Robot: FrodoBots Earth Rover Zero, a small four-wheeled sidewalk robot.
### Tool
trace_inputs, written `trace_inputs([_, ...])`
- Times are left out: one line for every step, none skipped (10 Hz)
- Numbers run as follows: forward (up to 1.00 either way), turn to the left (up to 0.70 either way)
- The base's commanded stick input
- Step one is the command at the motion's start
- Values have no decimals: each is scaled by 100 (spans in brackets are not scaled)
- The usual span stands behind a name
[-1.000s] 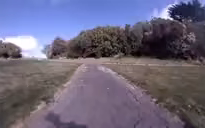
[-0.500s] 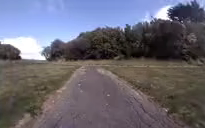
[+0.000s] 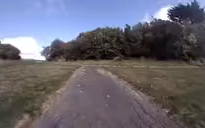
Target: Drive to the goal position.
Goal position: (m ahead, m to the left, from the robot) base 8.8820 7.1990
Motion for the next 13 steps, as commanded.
trace_inputs([70,0])
trace_inputs([70,0])
trace_inputs([70,0])
trace_inputs([70,0])
trace_inputs([70,0])
trace_inputs([70,0])
trace_inputs([70,0])
trace_inputs([70,0])
trace_inputs([70,0])
trace_inputs([70,0])
trace_inputs([70,0])
trace_inputs([70,0])
trace_inputs([70,0])
